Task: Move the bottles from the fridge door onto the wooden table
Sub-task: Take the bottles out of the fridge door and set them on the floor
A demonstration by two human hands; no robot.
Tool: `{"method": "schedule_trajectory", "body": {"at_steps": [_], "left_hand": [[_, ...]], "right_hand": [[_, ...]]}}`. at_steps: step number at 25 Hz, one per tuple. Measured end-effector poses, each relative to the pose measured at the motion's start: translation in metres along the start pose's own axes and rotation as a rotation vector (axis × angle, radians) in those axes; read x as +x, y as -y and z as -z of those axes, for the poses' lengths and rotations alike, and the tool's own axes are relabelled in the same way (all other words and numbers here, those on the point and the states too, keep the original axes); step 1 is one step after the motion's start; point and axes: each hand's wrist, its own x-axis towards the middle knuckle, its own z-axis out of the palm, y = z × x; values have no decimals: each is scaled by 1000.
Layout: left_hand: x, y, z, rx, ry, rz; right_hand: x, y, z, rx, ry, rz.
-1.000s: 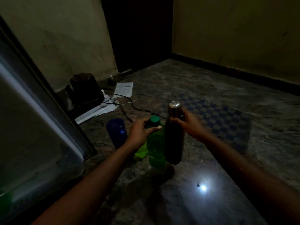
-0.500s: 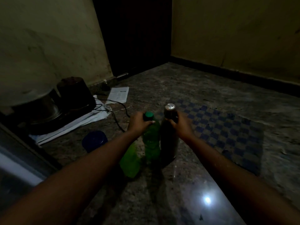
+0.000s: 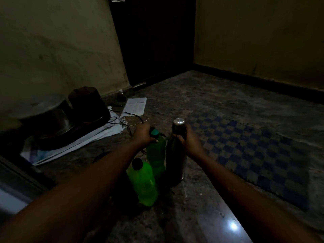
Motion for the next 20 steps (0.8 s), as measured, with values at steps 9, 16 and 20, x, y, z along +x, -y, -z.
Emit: {"method": "schedule_trajectory", "body": {"at_steps": [9, 16, 20], "left_hand": [[-11, 9, 8, -281, 34, 184], [-19, 12, 2, -438, 4, 206], [-48, -1, 6, -504, -19, 203]], "right_hand": [[0, 9, -12, -25, 63, -28], [-11, -3, -20, 50, 19, -84], [-40, 5, -8, 209, 48, -237]]}}
